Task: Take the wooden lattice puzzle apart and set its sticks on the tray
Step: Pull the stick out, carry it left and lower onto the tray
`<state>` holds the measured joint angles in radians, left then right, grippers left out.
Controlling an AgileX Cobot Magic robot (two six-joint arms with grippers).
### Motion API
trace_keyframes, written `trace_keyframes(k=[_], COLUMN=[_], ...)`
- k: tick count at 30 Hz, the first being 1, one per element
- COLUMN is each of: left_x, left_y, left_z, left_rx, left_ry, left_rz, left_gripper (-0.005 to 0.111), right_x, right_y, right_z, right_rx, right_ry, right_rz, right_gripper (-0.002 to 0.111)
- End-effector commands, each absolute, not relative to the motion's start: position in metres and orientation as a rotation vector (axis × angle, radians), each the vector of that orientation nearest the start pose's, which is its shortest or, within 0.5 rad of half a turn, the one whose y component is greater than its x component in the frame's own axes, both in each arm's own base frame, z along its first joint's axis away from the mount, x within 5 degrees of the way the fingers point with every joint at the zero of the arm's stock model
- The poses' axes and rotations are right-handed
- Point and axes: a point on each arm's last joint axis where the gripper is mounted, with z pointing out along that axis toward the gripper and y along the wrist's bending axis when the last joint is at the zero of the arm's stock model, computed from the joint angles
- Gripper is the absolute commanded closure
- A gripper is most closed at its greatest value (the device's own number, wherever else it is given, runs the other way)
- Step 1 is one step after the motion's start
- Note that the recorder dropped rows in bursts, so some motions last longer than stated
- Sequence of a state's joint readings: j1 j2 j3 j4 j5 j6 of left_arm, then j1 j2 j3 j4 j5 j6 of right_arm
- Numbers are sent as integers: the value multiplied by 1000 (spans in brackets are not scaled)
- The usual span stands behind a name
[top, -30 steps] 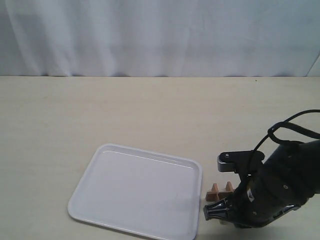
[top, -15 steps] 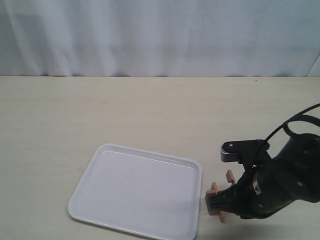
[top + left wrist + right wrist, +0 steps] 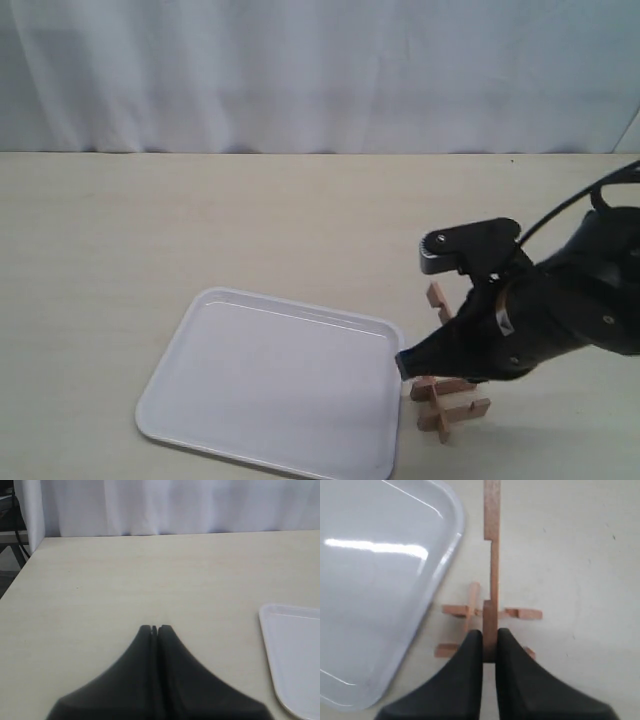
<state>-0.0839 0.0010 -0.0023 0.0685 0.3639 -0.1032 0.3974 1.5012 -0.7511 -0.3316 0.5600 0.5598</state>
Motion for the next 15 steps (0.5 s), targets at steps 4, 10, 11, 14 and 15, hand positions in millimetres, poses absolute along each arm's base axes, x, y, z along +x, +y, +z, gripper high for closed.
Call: trace_keyframes(k=[4, 10, 11, 14, 15], left_x=[53, 53, 53, 53, 53], left_y=[-2, -2, -2, -2, -2], left_z=[181, 181, 181, 181, 181], left_rx=[26, 26, 26, 26, 26], left_ry=[1838, 1838, 1838, 1838, 1838], left_rz=[-60, -60, -60, -60, -60], left_gripper=[107, 107, 107, 107, 107], right_x=[284, 319, 323, 333, 336], right_y=[146, 202, 210, 236, 245], right_z=[213, 191, 189, 175, 172], right_rx=[-430, -568, -593, -684, -705], right_ry=[2685, 2741, 2734, 2723, 2713], right_rz=[-52, 79, 94, 105, 110], right_gripper=[104, 104, 104, 104, 104])
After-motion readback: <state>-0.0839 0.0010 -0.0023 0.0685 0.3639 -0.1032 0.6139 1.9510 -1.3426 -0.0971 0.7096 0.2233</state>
